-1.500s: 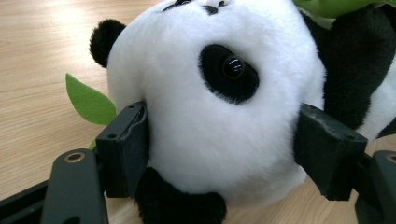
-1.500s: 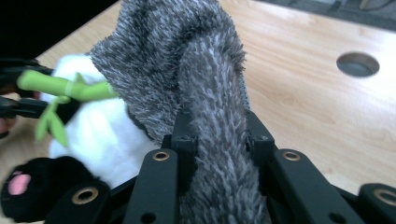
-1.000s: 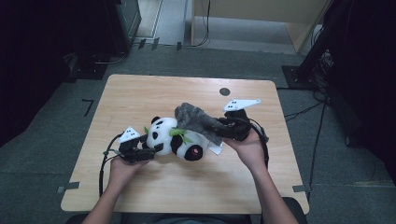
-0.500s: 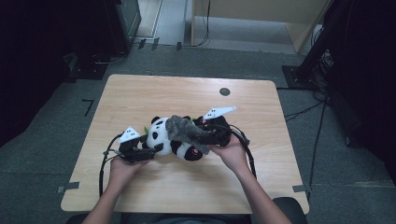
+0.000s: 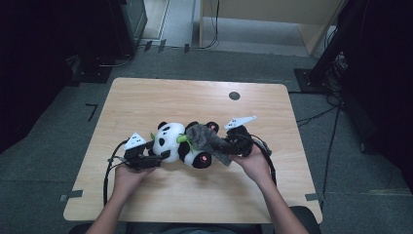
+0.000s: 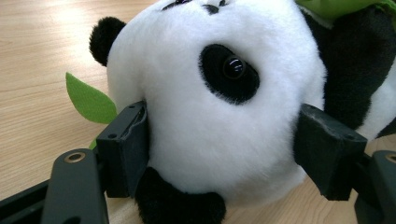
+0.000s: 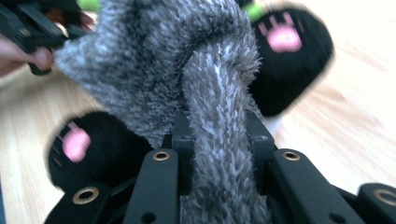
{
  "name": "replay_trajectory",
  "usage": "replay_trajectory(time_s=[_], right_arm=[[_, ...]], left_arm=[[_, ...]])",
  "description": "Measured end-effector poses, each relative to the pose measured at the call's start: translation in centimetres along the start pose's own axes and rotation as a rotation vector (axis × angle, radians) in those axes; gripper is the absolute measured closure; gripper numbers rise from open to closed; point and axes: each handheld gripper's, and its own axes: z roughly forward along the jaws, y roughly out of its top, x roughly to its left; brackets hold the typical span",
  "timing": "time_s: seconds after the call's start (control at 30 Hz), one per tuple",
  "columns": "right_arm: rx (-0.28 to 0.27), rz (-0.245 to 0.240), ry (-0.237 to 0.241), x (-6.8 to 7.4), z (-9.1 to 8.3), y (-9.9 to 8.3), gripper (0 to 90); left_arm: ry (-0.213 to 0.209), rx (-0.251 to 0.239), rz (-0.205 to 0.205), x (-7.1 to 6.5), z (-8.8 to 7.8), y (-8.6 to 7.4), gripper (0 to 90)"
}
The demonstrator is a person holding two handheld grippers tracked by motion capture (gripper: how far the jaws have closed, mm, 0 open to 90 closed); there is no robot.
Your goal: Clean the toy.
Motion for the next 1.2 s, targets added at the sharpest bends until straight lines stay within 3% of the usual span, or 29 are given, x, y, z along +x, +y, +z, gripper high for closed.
replay_trajectory(time_s=[0.3,0.6,0.9,1.0,1.2], right_arm=[[0.07,0.048,-0.029,-1.6,0.3,-2.3,73.2],[0.095,0.088,-0.074,-3.2,0.1,-3.3,73.1],[0.071,0.11,-0.111,-3.7,-1.2,-3.7,73.4],[0.037,0.118,-0.106,-3.8,-2.0,-3.7,73.4],[-0.028,0.078,-0.11,-2.9,-3.7,-2.8,73.2]], left_arm=[[0.0,0.001,-0.002,0.0,0.0,0.0,24.9],[-0.009,0.011,-0.012,0.2,0.0,0.3,25.0],[-0.011,0.016,-0.012,0.2,0.0,0.4,25.0],[-0.012,0.016,-0.012,0.2,0.0,0.4,25.0],[-0.011,0.015,-0.012,0.2,0.1,0.3,25.0]])
